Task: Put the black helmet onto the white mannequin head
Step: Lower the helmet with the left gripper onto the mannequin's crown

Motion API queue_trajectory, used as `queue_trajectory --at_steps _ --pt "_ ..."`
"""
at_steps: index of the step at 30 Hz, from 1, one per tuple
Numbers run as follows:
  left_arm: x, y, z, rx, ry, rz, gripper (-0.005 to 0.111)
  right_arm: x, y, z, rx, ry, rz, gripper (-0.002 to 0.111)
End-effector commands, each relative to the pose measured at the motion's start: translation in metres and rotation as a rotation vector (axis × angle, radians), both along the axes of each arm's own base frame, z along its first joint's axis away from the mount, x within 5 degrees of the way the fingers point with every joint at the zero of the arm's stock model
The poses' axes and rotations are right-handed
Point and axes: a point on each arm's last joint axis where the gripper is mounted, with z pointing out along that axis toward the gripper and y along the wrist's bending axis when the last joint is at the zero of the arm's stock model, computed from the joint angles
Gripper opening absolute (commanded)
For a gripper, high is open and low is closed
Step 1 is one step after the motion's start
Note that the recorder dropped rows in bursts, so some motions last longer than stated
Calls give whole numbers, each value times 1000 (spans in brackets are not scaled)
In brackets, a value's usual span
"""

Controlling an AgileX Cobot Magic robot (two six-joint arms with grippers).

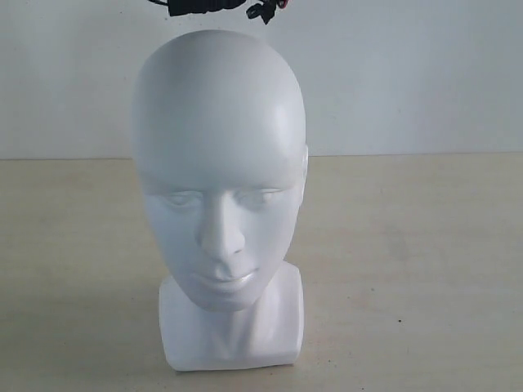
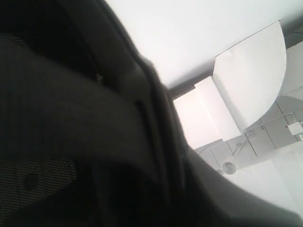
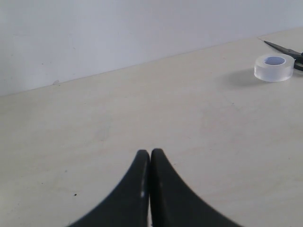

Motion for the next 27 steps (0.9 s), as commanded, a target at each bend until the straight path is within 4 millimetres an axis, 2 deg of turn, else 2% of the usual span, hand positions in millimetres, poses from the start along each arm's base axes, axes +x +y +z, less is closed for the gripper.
queue_trajectory --at_steps 1,13,27 --pt "-10 8 1 -74 -38 -11 4 0 -1 2 -9 -18 -8 0" --pt "-16 10 -25 -16 30 -13 4 0 -1 2 -9 -18 -8 0" --pt "-26 15 -44 14 86 -12 4 0 -1 2 -9 -18 -8 0"
